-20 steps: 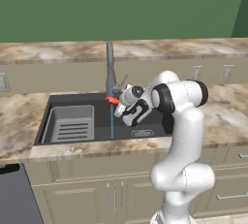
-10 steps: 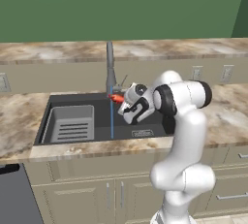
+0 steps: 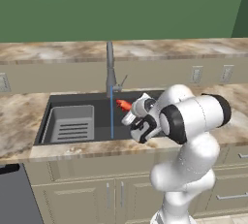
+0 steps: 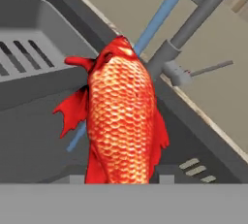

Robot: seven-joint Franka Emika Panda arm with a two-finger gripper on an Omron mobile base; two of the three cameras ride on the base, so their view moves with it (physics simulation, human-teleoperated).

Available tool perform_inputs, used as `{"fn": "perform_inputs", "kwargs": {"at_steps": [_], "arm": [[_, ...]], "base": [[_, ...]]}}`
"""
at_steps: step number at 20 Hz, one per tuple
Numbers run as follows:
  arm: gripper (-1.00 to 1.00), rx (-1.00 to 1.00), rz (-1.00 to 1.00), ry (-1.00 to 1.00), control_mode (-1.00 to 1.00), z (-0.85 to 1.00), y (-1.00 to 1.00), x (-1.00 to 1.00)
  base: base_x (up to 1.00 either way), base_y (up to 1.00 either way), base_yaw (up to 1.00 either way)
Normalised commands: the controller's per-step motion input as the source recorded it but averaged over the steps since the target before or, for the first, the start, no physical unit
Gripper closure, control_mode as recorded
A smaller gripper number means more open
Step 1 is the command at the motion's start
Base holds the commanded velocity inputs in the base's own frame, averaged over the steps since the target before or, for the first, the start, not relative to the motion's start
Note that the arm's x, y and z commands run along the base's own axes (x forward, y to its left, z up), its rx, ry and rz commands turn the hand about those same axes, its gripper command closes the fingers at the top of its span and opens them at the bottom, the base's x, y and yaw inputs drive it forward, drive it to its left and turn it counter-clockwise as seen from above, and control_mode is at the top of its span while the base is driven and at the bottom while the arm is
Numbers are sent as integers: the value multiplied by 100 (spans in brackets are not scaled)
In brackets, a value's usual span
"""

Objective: Take the fish out of the fridge, briefly rinse it in the sink, and place it on the tray next to the sink.

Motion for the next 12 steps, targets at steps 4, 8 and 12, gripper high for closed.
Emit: {"fn": "perform_inputs", "kwargs": {"at_steps": [4,8,12], "arm": [[100,7,-38,0,-100,100,-52,-100],[100,0,-36,5,-100,100,-19,-75],[100,0,-27,5,-100,100,-4,-49]], "base": [[0,0,0],[0,0,0],[0,0,0]]}}
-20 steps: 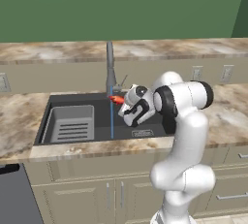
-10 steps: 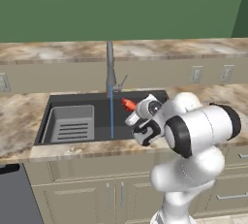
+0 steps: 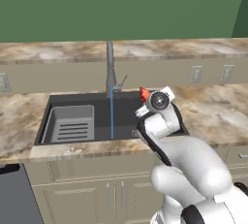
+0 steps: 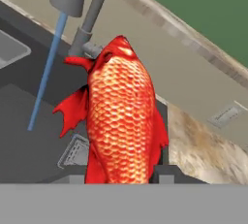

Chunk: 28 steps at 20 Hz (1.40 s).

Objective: Take the fish out of the fridge, briefly rinse it in the sink, and place it on the tray next to the sink.

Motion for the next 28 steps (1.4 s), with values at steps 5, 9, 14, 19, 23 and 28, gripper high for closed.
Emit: {"fn": "perform_inputs", "kwargs": {"at_steps": [5,9,14,19,23,28], "arm": [[100,0,-20,8,-100,100,0,-56],[100,0,-7,10,-100,82,0,-97],[100,10,0,-19,-100,26,-8,-95],[100,15,-5,-25,-100,2,15,-78],[100,0,0,0,100,0,0,0],[100,0,0,0,100,0,0,0]], "base": [[0,0,0],[0,0,0],[0,0,0],[0,0,0],[-87,91,8],[-13,100,17]]}}
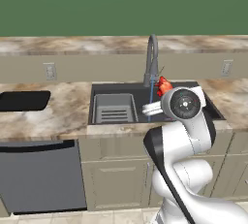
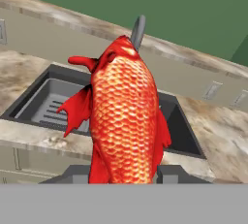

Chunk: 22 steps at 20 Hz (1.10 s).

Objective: Take the fish out of the fridge, briefly rinse it in the sink, and place it on the tray next to the sink.

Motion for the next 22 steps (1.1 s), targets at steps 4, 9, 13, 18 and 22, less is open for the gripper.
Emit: {"fn": "perform_inputs", "kwargs": {"at_steps": [4,9,13,18,22], "arm": [[100,0,0,0,100,0,0,0],[100,0,0,0,100,0,0,0],[100,0,0,0,100,0,0,0],[100,0,0,0,100,0,0,0],[100,0,0,0,100,0,0,0]], "base": [[12,100,4],[28,100,-11],[16,100,-24],[32,100,-27],[52,100,-28]]}}
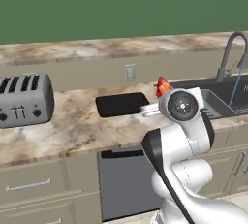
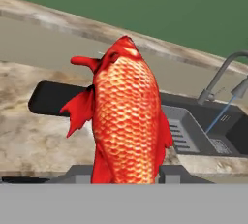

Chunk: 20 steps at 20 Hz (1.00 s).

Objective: Take the fish out of the fridge, briefly rinse it in the sink, and place it on the tray next to the sink.

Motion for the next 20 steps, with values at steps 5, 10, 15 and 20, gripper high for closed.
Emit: {"fn": "perform_inputs", "kwargs": {"at_steps": [5,10,15,20], "arm": [[100,1,-5,3,-100,2,0,20],[100,6,-10,37,-100,3,-1,100],[100,23,0,46,-100,-13,-29,100],[100,42,1,3,-100,-57,-67,69]], "base": [[53,65,-22],[0,0,0],[0,0,0],[0,0,0]]}}
